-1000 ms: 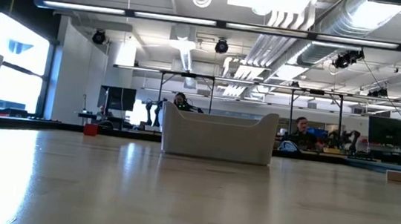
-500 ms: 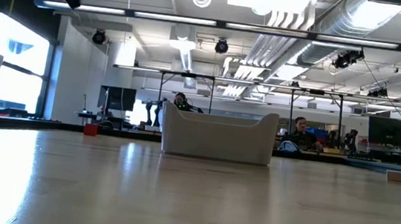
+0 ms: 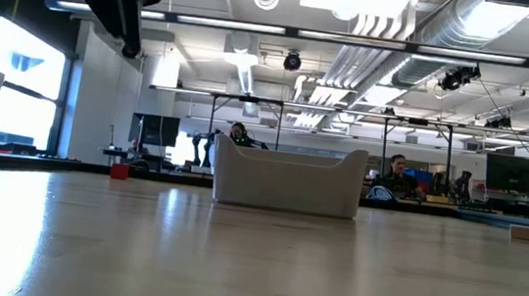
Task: Sort & place blocks by color
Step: Put the green cube block into the top white bin
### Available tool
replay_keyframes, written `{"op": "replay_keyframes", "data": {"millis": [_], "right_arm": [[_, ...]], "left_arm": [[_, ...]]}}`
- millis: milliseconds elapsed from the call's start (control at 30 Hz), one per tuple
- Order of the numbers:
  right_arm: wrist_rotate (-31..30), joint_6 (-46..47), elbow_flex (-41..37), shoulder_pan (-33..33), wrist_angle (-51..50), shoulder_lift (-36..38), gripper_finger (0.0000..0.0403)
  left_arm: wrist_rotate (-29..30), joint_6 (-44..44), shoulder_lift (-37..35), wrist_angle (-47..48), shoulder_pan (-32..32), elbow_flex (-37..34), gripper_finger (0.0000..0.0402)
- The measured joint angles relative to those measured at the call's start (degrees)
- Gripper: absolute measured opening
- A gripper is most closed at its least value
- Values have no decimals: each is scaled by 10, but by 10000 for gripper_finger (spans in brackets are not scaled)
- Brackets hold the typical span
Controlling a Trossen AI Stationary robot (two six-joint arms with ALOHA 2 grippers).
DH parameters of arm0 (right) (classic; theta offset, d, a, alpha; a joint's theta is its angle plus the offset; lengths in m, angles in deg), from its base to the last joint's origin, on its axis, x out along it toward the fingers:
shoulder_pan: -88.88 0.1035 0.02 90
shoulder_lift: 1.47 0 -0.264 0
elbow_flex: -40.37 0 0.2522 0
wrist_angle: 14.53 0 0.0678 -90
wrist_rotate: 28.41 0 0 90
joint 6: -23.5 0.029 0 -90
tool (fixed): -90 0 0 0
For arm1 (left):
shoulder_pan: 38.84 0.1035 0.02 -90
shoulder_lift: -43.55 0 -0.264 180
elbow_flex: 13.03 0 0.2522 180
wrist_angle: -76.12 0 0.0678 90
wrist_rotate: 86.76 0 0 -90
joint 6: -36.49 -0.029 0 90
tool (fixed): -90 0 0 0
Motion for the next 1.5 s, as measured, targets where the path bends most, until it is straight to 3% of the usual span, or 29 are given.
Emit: {"op": "replay_keyframes", "data": {"millis": [200,700,1067,1500], "right_arm": [[-25,-38,0,-11,-2,2,103],[-166,-253,-1,-117,-45,80,103],[-208,-450,-1,-217,-46,94,103],[-252,-616,-1,-319,-35,126,103]], "left_arm": [[55,-2,0,14,57,0,197],[40,-39,-12,70,190,0,197],[30,-67,-18,67,274,0,197],[9,-103,-18,66,368,0,197]]}}
